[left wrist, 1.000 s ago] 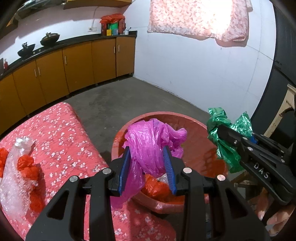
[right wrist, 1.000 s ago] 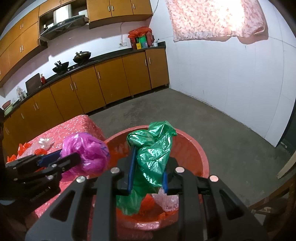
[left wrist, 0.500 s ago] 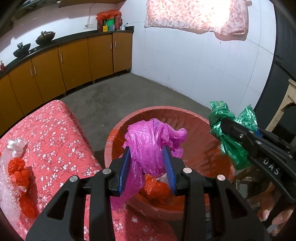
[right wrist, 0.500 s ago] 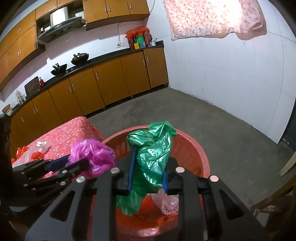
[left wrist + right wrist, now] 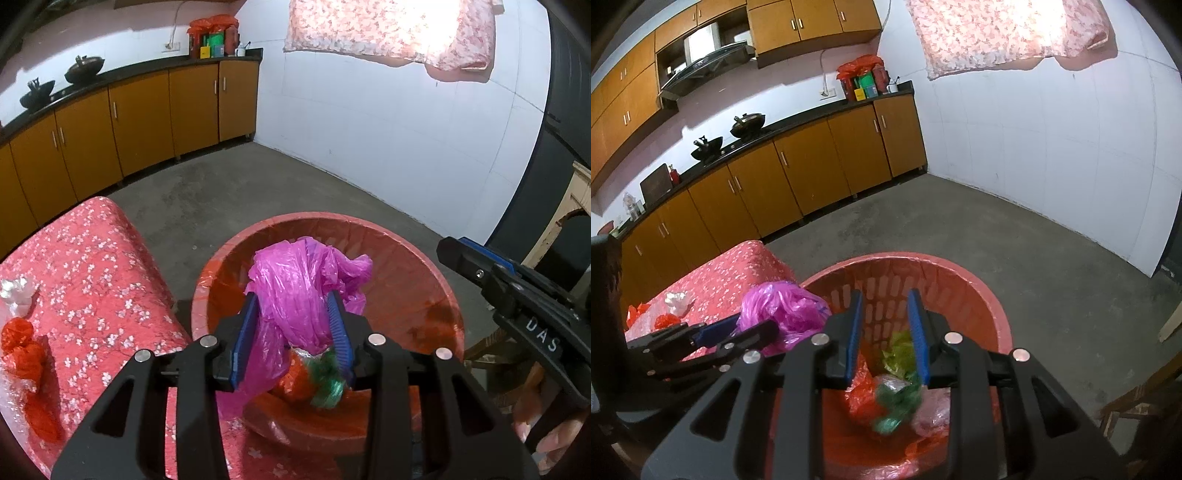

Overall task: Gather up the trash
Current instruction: 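Open both grippers to drop the pink and green bags into the basket, then move both grippers back to the table and grasp the bubble wrap with the right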

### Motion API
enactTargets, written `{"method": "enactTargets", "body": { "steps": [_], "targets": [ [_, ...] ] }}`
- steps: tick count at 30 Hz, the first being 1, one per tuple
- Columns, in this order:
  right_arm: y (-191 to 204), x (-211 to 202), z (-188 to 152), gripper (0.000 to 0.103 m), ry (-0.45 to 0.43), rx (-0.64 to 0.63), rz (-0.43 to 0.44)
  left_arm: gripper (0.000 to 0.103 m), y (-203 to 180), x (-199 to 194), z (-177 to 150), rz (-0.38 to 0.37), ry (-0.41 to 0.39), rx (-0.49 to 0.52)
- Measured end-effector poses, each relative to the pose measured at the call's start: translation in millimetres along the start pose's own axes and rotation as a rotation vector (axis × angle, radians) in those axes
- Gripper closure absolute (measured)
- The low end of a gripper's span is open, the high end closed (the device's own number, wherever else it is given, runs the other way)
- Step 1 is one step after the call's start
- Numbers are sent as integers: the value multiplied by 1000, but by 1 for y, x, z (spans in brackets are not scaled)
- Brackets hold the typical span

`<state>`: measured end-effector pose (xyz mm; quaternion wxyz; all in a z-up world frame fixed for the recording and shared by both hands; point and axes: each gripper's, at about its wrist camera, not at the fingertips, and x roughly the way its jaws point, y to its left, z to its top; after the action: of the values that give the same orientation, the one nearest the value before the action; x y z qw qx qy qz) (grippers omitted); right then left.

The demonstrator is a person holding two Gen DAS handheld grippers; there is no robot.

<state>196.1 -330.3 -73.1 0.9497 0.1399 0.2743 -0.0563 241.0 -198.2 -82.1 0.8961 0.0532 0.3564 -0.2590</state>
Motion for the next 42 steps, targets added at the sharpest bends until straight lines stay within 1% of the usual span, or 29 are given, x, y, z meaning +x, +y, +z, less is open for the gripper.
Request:
{"method": "enactTargets", "body": {
  "steps": [5, 7, 8, 12, 14, 17, 20, 25, 29, 31, 32, 34, 37, 41, 42],
  "targets": [
    [-6, -2, -3, 76, 0, 14, -21, 56, -3, 0, 0, -20, -1, 4],
    [-7, -3, -4, 76, 4, 21, -31, 50, -1, -1, 0, -28, -3, 2],
    [-9, -4, -6, 76, 5, 25, -34, 50, -1, -3, -1, -26, -6, 2],
    [-7, -8, -8, 76, 8, 25, -41, 50, 6, -14, -5, -2, -17, -1],
    [-2, -12, -8, 70, 4, 14, -42, 49, 11, -23, -7, 13, -29, -12],
    [9, -18, -8, 68, -8, -11, -30, 44, 27, -43, -12, 44, -55, -36],
    [25, -24, -8, 64, -12, -36, 5, 43, 45, -70, -23, 92, -82, -52],
    [67, -30, -14, 61, -2, -87, 89, 34, 83, -129, -45, 199, -154, -95],
    [118, -33, -25, 61, 27, -157, 173, 31, 119, -173, -67, 284, -188, -145],
    [144, -35, -31, 61, 37, -190, 213, 27, 142, -196, -84, 355, -200, -172],
    [159, -36, -34, 61, 44, -207, 238, 26, 150, -202, -90, 380, -201, -180],
    [189, -37, -39, 61, 57, -235, 282, 26, 175, -219, -108, 458, -200, -206],
    [231, -38, -46, 61, 75, -275, 337, 26, 212, -234, -131, 560, -179, -253],
    [276, -35, -56, 61, 103, -317, 387, 25, 259, -249, -156, 648, -151, -317],
    [286, -34, -59, 61, 110, -323, 396, 22, 266, -251, -160, 665, -148, -327]
  ]
}}
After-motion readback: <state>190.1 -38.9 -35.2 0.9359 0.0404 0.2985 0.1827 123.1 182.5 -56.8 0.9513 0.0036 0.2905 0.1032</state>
